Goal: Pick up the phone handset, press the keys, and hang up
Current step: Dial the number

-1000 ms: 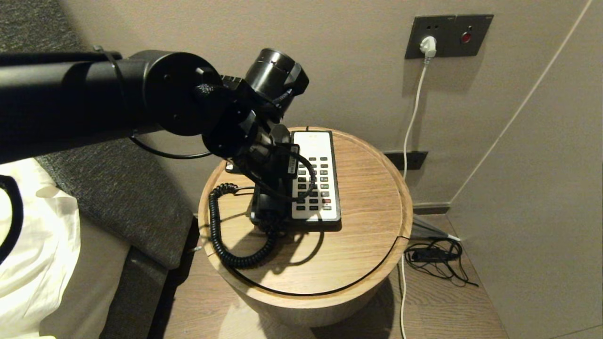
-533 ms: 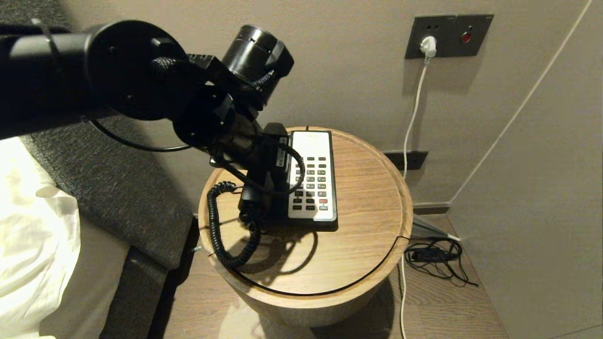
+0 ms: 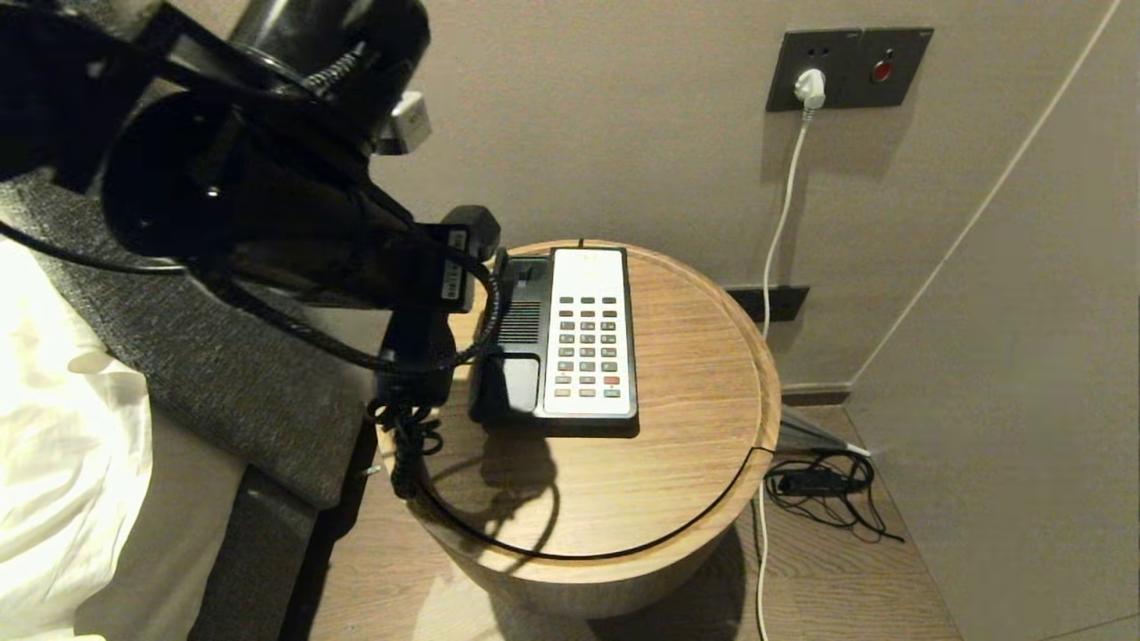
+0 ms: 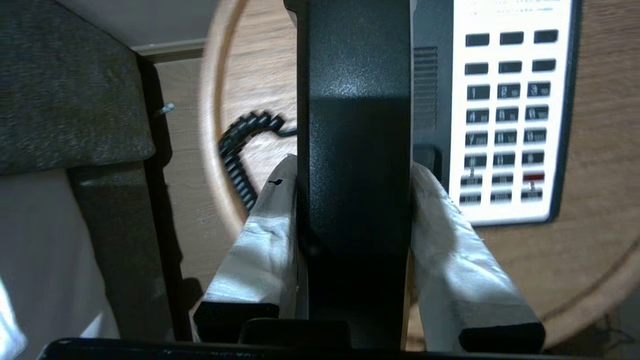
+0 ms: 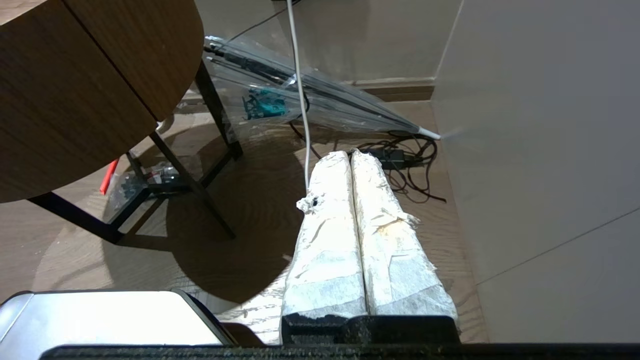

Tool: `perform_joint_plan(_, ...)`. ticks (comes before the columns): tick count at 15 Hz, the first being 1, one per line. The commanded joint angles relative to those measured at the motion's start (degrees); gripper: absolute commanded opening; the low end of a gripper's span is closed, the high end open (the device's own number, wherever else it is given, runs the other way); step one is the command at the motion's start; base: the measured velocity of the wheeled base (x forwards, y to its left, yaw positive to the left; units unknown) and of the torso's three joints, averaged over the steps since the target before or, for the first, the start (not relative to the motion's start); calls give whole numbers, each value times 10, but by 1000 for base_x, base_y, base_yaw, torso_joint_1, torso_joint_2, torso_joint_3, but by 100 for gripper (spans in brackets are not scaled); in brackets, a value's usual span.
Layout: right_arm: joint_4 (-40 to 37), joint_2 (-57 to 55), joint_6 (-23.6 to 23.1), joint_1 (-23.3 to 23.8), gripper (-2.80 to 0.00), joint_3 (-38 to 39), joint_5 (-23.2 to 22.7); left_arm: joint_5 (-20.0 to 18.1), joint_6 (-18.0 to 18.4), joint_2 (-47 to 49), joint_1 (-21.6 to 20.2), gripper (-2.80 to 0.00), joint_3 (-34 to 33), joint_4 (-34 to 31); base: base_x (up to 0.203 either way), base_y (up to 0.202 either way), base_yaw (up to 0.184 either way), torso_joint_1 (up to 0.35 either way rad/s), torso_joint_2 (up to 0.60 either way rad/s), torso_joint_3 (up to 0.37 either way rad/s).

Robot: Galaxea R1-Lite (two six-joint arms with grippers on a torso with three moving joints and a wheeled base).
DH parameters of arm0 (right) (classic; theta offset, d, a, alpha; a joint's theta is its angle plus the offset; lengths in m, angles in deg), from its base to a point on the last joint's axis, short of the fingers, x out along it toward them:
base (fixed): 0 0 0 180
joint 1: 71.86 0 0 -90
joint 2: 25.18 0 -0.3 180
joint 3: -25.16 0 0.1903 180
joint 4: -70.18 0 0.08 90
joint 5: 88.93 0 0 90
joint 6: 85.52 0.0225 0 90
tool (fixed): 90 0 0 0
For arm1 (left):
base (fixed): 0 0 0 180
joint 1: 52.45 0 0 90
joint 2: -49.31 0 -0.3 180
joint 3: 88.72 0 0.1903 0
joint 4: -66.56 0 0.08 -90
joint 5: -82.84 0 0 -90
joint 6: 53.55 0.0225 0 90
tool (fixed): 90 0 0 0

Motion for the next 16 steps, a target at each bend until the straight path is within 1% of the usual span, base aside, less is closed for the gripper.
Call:
perform_joint_plan(1, 0, 0, -6, 0, -280, 0, 0, 2, 0, -63, 0, -280, -29, -2, 0, 0, 0, 0, 0, 0)
perform_joint_plan(5, 2, 0, 1, 0, -280, -5, 0, 4, 6, -147, 0, -280, -93, -2, 0, 0, 0, 0, 0, 0)
perform_joint_plan(6, -10, 0, 10, 0, -280, -30, -4, 3, 6, -168, -1, -280, -106, -2, 0, 0, 0, 0, 0, 0)
perform_joint_plan(7, -50, 0, 16, 0, -280, -80, -13, 3, 7, -187, -2, -280, -123, -2, 0, 0, 0, 0, 0, 0)
perform_joint_plan(8, -114, 0, 20, 0, -280, -150, -27, 3, 7, -202, -4, -280, -140, -2, 0, 0, 0, 0, 0, 0)
perform_joint_plan(10, -275, -6, 27, 0, -280, -325, -72, 3, 7, -223, -6, -280, -165, -1, 0, 0, 0, 0, 0, 0)
perform_joint_plan(11, -329, -27, 38, 0, -280, -396, -91, 2, 7, -228, -8, -280, -168, -2, 0, 0, 0, 0, 0, 0)
perform_joint_plan(12, -358, -68, 62, 0, -280, -452, -106, 0, 7, -236, -14, -280, -172, -2, 0, 0, 0, 0, 0, 0)
perform_joint_plan(13, -362, -129, 84, 1, -280, -497, -115, -1, 7, -238, -18, -280, -173, -2, 0, 0, 0, 0, 0, 0)
perform_joint_plan(16, -357, -372, 131, -3, -280, -623, -133, -3, 6, -234, -19, -280, -173, 1, 0, 0, 0, 0, 0, 0)
